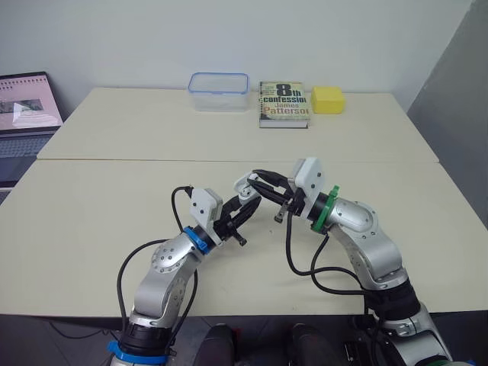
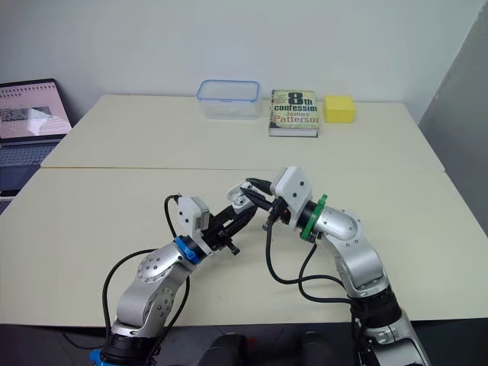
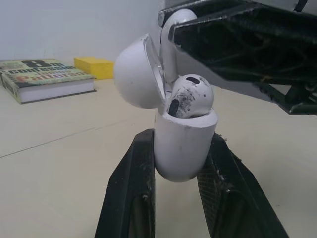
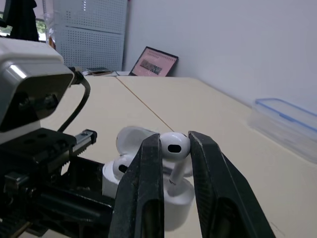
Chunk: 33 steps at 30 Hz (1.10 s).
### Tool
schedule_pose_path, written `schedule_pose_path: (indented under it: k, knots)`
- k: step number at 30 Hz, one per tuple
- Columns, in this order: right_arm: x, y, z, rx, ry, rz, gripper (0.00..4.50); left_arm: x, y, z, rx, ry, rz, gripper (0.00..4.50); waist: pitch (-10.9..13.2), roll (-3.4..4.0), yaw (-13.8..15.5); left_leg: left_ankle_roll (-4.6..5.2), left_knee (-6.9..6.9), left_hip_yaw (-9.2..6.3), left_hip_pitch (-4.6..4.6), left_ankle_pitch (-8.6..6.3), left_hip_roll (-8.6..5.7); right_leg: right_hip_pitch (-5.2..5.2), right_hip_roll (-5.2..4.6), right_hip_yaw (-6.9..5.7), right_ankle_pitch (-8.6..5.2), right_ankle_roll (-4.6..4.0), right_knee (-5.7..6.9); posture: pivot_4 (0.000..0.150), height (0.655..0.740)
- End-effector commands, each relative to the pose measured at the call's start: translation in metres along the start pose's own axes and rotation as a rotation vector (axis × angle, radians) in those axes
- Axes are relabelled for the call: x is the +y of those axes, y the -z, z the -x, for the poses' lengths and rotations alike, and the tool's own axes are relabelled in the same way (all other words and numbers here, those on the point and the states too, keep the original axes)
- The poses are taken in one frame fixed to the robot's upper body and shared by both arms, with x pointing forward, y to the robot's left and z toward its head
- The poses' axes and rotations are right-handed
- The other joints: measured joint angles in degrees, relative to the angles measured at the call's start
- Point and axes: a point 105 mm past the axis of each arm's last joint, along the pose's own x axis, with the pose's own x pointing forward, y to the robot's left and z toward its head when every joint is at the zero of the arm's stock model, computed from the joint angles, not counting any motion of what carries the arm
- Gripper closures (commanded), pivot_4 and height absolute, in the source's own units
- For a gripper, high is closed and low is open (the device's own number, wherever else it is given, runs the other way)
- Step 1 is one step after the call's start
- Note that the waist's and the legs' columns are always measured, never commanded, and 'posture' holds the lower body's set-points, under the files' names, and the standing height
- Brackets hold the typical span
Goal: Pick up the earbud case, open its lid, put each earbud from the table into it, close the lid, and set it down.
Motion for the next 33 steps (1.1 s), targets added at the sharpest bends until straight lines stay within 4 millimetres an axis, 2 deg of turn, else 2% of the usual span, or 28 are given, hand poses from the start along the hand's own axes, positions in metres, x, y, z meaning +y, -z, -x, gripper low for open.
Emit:
schedule_pose_path:
  k: [1, 7, 10, 13, 19, 23, 26, 30, 33]
  knots:
    - [0.001, -0.004, 0.001, -0.022, -0.002, 0.045, 4.09, -0.004, -0.014, -0.004, -0.057, 0.022, -0.032, 3.72, 0.00, 0.00, 0.00, 0.00, 0.00, 0.00, 0.00, 0.00, 0.00, 0.00, 0.00, -0.01, 0.00, 0.00, 0.00, 0.150, 0.7400]
    - [0.005, 0.002, 0.003, 0.004, -0.035, 0.081, 4.09, -0.004, -0.014, -0.004, -0.058, 0.026, -0.033, 3.72, 0.00, 0.00, 0.00, 0.00, -0.02, 0.00, 0.00, 0.00, 0.00, -0.01, 0.00, -0.01, -0.01, 0.00, -0.01, 0.150, 0.7400]
    - [0.013, -0.001, 0.004, -0.012, -0.083, 0.061, 4.09, -0.004, -0.014, -0.004, -0.057, 0.028, -0.034, 3.72, 0.00, 0.00, 0.01, 0.00, -0.02, 0.00, 0.00, 0.00, 0.01, 0.00, 0.00, -0.01, -0.01, 0.00, -0.02, 0.150, 0.7400]
    - [0.012, -0.004, 0.007, -0.024, -0.078, 0.047, 4.09, -0.004, -0.014, -0.004, -0.057, 0.030, -0.035, 3.72, 0.00, 0.00, 0.01, 0.00, -0.03, 0.00, 0.00, 0.00, 0.01, -0.01, 0.00, -0.01, -0.01, 0.00, -0.02, 0.150, 0.7400]
    - [0.008, -0.013, 0.013, -0.026, -0.084, 0.049, 2.05, -0.004, -0.014, -0.005, -0.053, 0.038, -0.035, 3.72, 0.00, 0.00, 0.01, 0.00, -0.02, 0.00, -0.01, 0.00, 0.01, -0.01, 0.00, 0.00, -0.01, 0.00, -0.02, 0.150, 0.7400]
    - [0.000, -0.030, 0.030, -0.026, -0.075, 0.047, 2.02, -0.005, -0.012, -0.005, -0.044, 0.058, -0.025, 3.72, 0.00, 0.00, 0.06, 0.00, -0.03, -0.02, -0.04, 0.00, 0.00, -0.02, -0.01, -0.01, -0.01, 0.00, -0.05, 0.150, 0.7400]
    - [-0.014, -0.041, 0.051, 0.019, -0.045, 0.042, 2.02, -0.012, -0.008, -0.006, -0.009, 0.137, 0.026, 3.72, 0.00, 0.00, 0.17, 0.00, -0.02, -0.03, -0.06, 0.00, -0.01, 0.00, -0.03, -0.03, -0.01, 0.00, -0.08, 0.150, 0.7400]
    - [-0.032, -0.043, 0.081, 0.170, -0.038, 0.042, 2.02, -0.033, -0.001, -0.003, 0.063, 0.340, 0.106, 3.72, 0.02, 0.02, 0.15, 0.01, -0.03, -0.02, -0.06, -0.01, -0.01, -0.01, -0.04, -0.05, -0.02, -0.02, -0.12, 0.150, 0.7400]
    - [-0.046, -0.045, 0.091, 0.246, -0.035, 0.031, 2.02, -0.048, 0.000, -0.002, 0.101, 0.489, 0.141, 3.72, 0.03, 0.03, 0.07, 0.03, -0.06, 0.00, -0.06, -0.02, 0.00, -0.02, -0.03, -0.05, -0.05, -0.07, -0.14, 0.150, 0.7400]
